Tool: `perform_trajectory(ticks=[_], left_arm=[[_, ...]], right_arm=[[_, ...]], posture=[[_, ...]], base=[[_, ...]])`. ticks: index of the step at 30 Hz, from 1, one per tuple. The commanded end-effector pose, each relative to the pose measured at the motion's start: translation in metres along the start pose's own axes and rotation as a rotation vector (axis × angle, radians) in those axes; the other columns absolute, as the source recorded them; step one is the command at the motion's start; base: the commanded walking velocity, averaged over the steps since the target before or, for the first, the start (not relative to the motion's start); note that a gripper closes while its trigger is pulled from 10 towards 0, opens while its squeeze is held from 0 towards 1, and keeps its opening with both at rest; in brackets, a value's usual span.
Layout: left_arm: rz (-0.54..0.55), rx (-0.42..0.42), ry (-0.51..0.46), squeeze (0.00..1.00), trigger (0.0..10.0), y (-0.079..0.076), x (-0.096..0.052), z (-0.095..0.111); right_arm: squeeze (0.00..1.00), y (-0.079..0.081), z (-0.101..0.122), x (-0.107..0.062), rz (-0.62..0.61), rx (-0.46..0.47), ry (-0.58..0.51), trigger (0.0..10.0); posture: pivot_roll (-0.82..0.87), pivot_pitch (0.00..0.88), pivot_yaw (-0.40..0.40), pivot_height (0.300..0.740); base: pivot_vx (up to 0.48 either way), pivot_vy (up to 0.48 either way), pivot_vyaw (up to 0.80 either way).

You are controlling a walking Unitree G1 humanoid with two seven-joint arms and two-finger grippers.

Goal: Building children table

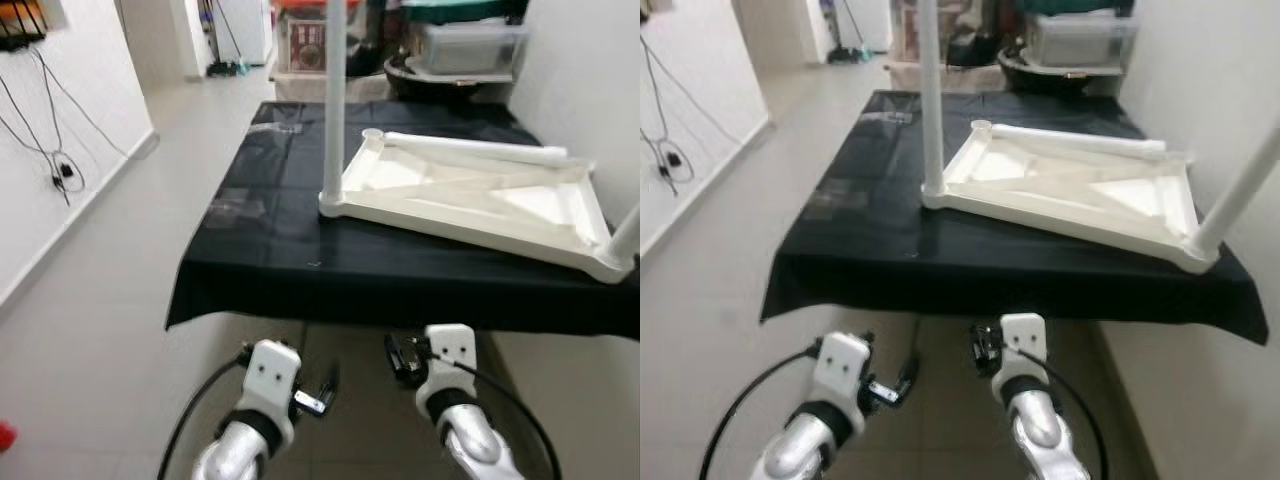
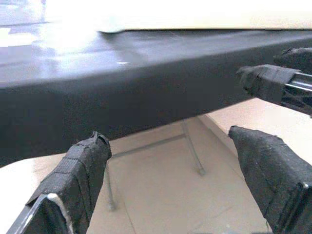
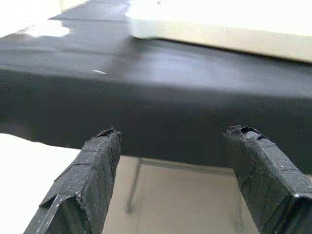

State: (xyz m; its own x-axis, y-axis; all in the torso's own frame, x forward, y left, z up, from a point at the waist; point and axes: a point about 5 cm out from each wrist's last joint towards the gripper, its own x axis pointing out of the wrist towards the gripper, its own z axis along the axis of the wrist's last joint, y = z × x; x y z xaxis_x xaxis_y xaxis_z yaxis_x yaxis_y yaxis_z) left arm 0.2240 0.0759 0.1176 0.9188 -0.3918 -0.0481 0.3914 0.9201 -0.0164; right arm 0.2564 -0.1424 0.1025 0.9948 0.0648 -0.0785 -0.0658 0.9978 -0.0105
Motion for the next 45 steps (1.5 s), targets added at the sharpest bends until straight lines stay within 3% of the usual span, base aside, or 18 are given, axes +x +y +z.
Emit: perform_trajectory(ticks=[1,19,22,29,32,33,38,40,41,45], left_arm=[[0.01,0.007,0.025,0.0,10.0,0.003,-0.002,-0.005],[-0.009,-0.003,0.017,0.0,10.0,0.001,-0.004,-0.005],[-0.016,0.0,0.02,0.0,10.0,0.0,-0.005,-0.005],[-0.019,0.003,0.029,0.0,10.0,-0.002,-0.006,-0.006],[-0.019,0.003,0.031,0.0,10.0,-0.003,-0.006,-0.007],[-0.018,0.004,0.033,0.0,10.0,-0.003,-0.006,-0.007],[-0.017,-0.001,0.031,0.0,10.0,-0.004,-0.007,-0.006],[-0.015,-0.003,0.033,0.0,10.0,-0.005,-0.007,-0.006],[-0.014,-0.004,0.035,0.0,10.0,-0.005,-0.007,-0.006],[-0.014,-0.005,0.035,0.0,10.0,-0.005,-0.007,-0.006]], right_arm=[[0.0,0.005,-0.001,0.0,0.015,0.006,0.009,10.0],[0.0,0.007,0.001,0.0,0.036,0.01,0.0,10.0],[0.0,0.005,0.011,0.003,0.054,0.014,-0.067,10.0],[0.0,0.012,0.022,0.005,0.149,0.018,-0.118,10.0],[0.0,0.009,0.026,0.01,0.131,-0.006,-0.128,10.0],[0.0,0.001,0.032,0.016,0.054,-0.053,-0.145,10.0],[0.0,-0.019,0.038,0.025,-0.103,-0.126,-0.156,10.0],[0.0,-0.036,0.041,0.031,-0.186,-0.171,-0.138,10.0],[0.0,-0.045,0.042,0.036,-0.203,-0.186,-0.128,10.0],[0.0,-0.053,0.042,0.041,-0.222,-0.189,-0.1,10.0]], posture=[[0.08,0.121,-0.053,0.74],[0.08,0.116,-0.055,0.74],[0.08,0.113,-0.055,0.74],[0.08,0.113,-0.058,0.74],[0.08,0.113,-0.061,0.74],[0.09,0.115,-0.062,0.74],[0.09,0.12,-0.065,0.74],[0.09,0.122,-0.065,0.74],[0.09,0.13,-0.067,0.74],[0.08,0.138,-0.066,0.74]], base=[[0.446,0.0,0.0],[0.466,0.0,0.0],[0.0,0.0,0.0],[0.0,0.0,0.0],[0.0,0.0,0.0],[0.0,0.0,0.0],[0.0,0.0,0.0],[0.0,0.0,0.0],[0.0,0.0,0.0],[0.0,0.0,0.0]])
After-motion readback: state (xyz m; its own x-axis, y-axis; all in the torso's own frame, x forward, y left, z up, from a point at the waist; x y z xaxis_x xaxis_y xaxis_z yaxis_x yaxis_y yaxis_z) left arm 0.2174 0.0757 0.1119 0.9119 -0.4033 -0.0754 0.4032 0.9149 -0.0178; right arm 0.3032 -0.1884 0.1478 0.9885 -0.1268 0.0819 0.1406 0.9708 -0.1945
